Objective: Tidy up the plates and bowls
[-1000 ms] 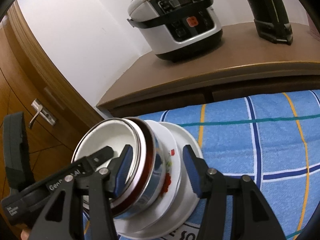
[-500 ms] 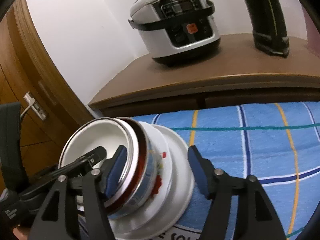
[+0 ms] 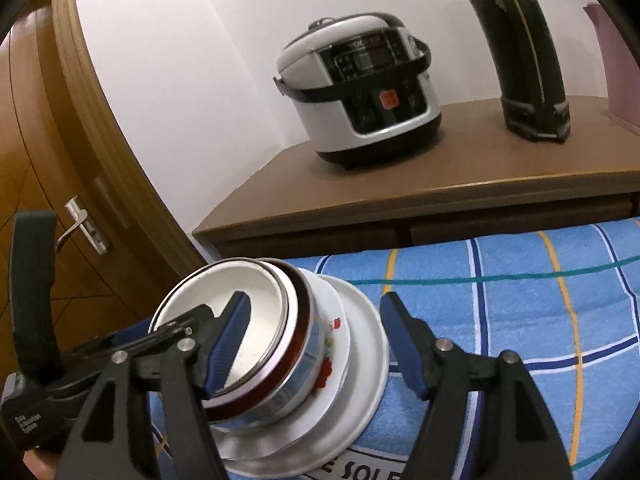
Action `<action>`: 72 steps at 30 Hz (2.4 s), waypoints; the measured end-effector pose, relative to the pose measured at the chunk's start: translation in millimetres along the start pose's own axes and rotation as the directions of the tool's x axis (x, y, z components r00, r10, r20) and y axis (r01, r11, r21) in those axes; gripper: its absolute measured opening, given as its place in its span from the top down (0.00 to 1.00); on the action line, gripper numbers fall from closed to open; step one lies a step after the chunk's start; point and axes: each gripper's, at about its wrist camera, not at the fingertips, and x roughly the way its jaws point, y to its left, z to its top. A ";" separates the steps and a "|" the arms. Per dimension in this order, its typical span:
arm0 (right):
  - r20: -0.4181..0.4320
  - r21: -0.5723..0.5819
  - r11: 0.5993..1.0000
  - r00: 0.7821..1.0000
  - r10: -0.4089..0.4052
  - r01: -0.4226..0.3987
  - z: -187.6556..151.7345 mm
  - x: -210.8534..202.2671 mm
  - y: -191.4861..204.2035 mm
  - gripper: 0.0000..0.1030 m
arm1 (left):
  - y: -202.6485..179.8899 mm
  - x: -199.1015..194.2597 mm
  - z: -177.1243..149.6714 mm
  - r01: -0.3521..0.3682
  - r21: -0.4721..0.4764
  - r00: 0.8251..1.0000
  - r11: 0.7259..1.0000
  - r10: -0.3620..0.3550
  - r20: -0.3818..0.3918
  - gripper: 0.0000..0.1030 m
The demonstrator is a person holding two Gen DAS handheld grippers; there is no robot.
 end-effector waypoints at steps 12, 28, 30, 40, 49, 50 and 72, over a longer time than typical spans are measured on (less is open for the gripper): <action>0.094 -0.033 0.999 0.996 -0.006 0.009 -6.8 -21.4 3.6 0.21 | 0.1 -8.3 -8.2 0.059 0.007 0.998 0.998 -0.059 -0.008 0.33; 0.150 -0.003 0.999 0.988 -0.034 0.035 -13.3 -49.6 6.8 0.05 | 1.9 -27.6 -19.8 0.131 0.020 0.991 0.991 -0.131 0.005 0.29; 0.160 0.006 0.999 0.987 -0.032 0.032 -14.8 -55.6 7.9 0.04 | 1.2 -31.8 -21.5 0.132 0.027 0.991 0.991 -0.132 0.015 0.28; 0.169 0.005 1.000 0.985 -0.018 0.017 -20.9 -74.7 19.8 0.03 | 6.2 -52.1 -32.0 0.137 0.025 0.990 0.990 -0.138 0.041 0.27; 0.188 -0.005 1.000 0.982 -0.016 0.017 -25.1 -94.4 29.6 0.02 | 5.7 -74.5 -40.2 0.100 0.043 0.990 0.994 -0.104 0.093 0.27; 0.194 -0.004 1.000 0.981 -0.016 0.017 -25.8 -98.1 29.9 0.02 | 6.3 -76.5 -41.0 0.099 0.042 0.990 0.994 -0.103 0.098 0.27; 0.298 -0.048 0.999 0.955 -0.004 0.019 -37.1 -171.3 57.5 0.00 | 5.4 -144.5 -63.2 0.036 0.070 0.968 0.997 -0.052 0.246 0.25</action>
